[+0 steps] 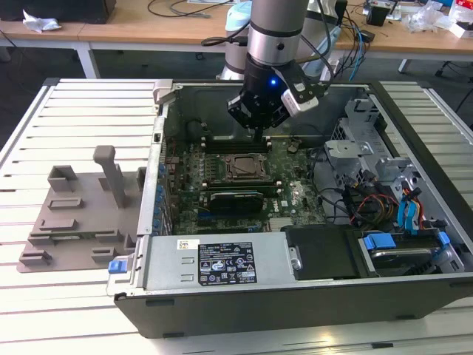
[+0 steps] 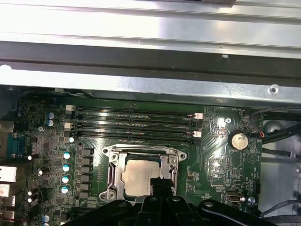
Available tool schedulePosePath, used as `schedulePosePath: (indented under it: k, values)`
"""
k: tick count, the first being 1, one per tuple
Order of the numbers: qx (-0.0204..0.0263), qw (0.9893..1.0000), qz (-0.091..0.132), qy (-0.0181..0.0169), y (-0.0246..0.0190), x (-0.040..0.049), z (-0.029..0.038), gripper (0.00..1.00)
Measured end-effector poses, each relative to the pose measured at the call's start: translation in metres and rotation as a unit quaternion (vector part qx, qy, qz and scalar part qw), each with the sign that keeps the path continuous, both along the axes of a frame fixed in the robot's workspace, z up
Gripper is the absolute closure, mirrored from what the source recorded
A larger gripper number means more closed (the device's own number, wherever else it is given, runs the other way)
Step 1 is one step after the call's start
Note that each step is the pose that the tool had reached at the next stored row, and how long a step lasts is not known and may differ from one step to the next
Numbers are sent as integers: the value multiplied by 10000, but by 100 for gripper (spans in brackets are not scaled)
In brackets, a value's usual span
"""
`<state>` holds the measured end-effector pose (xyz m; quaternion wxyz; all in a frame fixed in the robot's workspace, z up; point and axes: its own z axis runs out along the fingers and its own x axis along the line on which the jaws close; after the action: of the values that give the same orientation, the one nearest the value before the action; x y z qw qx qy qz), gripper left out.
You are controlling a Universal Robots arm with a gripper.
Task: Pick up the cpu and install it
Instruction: 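Install the first cpu locking lever, then install the second cpu locking lever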
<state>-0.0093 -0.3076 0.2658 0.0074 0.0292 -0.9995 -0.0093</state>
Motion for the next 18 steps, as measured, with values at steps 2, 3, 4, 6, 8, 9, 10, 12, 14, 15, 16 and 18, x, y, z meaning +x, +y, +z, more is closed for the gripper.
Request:
schedulePosePath:
  k: [2, 3, 4, 6, 8, 9, 10, 12, 14, 15, 16, 18]
  values:
    - [0, 10000, 0, 0, 0, 0, 1, 89]
    - [0, 10000, 0, 0, 0, 0, 3, 89]
    - [0, 10000, 0, 0, 0, 0, 6, 89]
    - [0, 10000, 0, 0, -17, 0, 8, 89]
    - [0, 10000, -1, 1, -54, 0, 8, 89]
    - [0, 10000, 0, 0, -69, 0, 8, 89]
    - [0, 10000, 0, 0, -78, -1, 7, 89]
    - [0, 10000, 0, 0, -117, -2, 7, 89]
    - [0, 10000, 0, 0, -132, -2, 7, 89]
    - [0, 10000, 0, 0, -141, -2, 7, 89]
    - [0, 10000, 0, 0, -161, -2, 7, 89]
    - [0, 10000, 0, 0, -203, -2, 7, 89]
